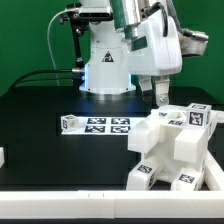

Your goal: Assemble chair

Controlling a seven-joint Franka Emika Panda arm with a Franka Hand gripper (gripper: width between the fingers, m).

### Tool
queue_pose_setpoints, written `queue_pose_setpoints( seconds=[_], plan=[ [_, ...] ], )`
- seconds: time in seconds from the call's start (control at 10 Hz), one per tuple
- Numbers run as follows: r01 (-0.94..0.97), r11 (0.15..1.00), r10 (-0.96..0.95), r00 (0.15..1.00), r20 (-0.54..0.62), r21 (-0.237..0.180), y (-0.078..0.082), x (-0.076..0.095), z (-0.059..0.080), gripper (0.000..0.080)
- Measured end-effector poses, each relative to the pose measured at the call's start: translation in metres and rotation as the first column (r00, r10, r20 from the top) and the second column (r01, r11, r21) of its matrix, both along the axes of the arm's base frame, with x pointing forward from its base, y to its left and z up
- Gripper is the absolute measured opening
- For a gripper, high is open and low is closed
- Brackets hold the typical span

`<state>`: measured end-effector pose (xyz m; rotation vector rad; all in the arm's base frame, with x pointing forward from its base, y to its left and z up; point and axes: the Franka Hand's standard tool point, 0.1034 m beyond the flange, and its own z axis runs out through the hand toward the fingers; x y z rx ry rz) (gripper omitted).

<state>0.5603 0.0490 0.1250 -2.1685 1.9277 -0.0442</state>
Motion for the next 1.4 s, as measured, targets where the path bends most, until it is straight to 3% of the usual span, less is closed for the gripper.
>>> queue_pose_setpoints(
  seconds=[0.3,0.6,0.7,0.9,1.1,1.4],
  plan=[
    [-0.015,1.000,0.015,1.000,0.004,-0.003,-0.005,-0.002,-0.002,0.0649],
    [-0.090,0.996,0.090,0.996,-0.005,-0.003,-0.080,-0.038,-0.014,0.0649],
    [-0.071,0.998,0.070,0.997,-0.018,-0.001,-0.092,-0.045,-0.017,0.0649],
    [-0.057,0.998,0.057,0.998,-0.012,-0.022,-0.075,-0.044,-0.021,0.0649],
    [-0.135,0.990,0.135,0.991,-0.019,-0.025,-0.081,-0.048,-0.024,0.0649],
    [-0.433,0.901,0.433,0.901,-0.026,-0.006,-0.111,-0.070,-0.037,0.0649]
  ],
)
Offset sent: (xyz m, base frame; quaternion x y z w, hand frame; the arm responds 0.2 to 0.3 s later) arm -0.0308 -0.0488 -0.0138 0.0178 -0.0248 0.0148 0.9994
